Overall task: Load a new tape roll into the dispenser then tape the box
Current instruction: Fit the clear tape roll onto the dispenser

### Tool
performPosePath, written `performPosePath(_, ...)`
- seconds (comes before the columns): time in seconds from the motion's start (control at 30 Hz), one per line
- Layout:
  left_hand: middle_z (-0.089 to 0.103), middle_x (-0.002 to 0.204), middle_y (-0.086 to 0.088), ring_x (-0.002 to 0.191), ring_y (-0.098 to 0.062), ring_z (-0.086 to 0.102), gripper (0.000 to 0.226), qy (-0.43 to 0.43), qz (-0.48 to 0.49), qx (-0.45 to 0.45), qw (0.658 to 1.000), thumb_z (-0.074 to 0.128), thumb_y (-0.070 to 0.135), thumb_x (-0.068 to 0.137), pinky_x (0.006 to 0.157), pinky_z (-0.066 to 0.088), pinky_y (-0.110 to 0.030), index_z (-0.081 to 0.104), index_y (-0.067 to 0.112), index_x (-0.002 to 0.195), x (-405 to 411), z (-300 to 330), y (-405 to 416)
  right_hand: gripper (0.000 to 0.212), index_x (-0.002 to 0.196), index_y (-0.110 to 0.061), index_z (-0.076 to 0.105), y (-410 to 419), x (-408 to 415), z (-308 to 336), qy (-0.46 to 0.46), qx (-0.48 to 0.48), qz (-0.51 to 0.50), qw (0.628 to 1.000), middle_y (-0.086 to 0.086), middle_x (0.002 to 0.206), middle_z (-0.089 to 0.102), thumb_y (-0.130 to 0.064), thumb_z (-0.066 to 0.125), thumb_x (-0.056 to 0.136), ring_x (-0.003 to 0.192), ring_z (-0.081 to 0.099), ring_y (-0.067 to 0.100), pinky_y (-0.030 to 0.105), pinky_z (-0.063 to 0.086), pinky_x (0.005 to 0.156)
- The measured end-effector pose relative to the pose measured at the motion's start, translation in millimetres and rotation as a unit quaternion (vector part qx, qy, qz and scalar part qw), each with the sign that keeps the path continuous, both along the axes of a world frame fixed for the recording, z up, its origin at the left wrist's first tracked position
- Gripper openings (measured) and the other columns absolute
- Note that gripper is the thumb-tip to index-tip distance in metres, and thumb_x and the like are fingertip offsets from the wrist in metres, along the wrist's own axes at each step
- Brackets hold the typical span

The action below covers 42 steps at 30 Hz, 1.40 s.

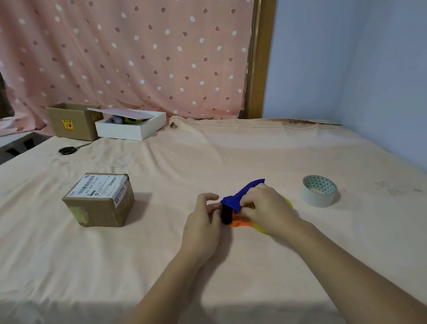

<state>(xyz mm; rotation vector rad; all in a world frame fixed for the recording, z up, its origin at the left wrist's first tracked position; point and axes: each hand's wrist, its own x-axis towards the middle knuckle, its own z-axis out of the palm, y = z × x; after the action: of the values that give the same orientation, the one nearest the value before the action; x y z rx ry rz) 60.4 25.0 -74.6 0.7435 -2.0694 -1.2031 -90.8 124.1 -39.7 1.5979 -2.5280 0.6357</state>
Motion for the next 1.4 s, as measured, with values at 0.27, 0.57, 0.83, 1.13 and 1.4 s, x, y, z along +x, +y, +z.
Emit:
performPosePath(0.27,0.067,0.106,0.018,0.090,-0.005,0.065,0.052,-0.054,-0.033,-0.084,0.994,0.073,0.035,0.080,0.081,0.051,-0.026,0.053,0.034,0.128,-9,4,-2,0.011,0.082,-0.024,0.078,2,3,0,0.013,-0.023,0.012,1.000,-0.005,0.084,0.071,-0.028,0.068,0.085,0.095,0.053,0.019,0.039,0.044,0.082)
performPosePath(0.57,0.066,0.118,0.007,0.104,-0.016,0.061,0.046,-0.088,-0.052,-0.172,0.980,0.072,0.027,0.086,0.089,0.046,-0.028,0.056,0.023,0.129,-19,8,-15,0.014,0.082,-0.023,0.078,3,3,-3,0.002,-0.030,0.004,1.000,-0.003,0.085,0.072,-0.025,0.065,0.086,0.096,0.053,0.020,0.040,0.045,0.085)
performPosePath(0.83,0.066,0.120,0.002,0.104,-0.020,0.061,0.041,-0.078,-0.047,-0.244,0.966,0.063,0.021,0.091,0.082,0.042,-0.026,0.054,0.018,0.131,-21,4,-13,0.016,0.084,-0.027,0.078,0,-1,-6,-0.012,-0.031,-0.006,0.999,-0.006,0.088,0.072,-0.028,0.062,0.086,0.097,0.052,0.017,0.040,0.046,0.086)
performPosePath(1.13,0.069,0.111,0.002,0.096,-0.018,0.063,0.039,-0.045,-0.057,-0.228,0.971,0.065,0.018,0.085,0.083,0.048,-0.027,0.060,0.017,0.124,-21,4,-14,0.015,0.080,-0.036,0.069,-2,-8,-2,-0.042,0.010,-0.002,0.999,-0.008,0.089,0.067,-0.049,0.071,0.073,0.097,0.056,0.022,0.042,0.051,0.079)
performPosePath(1.4,0.070,0.116,0.005,0.100,-0.014,0.064,0.044,-0.062,-0.113,-0.214,0.968,0.066,0.026,0.087,0.093,0.053,-0.033,0.059,0.020,0.130,-13,6,-29,0.033,0.088,-0.033,0.075,2,-20,1,-0.094,0.027,0.074,0.992,-0.014,0.086,0.070,-0.057,0.077,0.065,0.094,0.057,0.015,0.037,0.051,0.080)
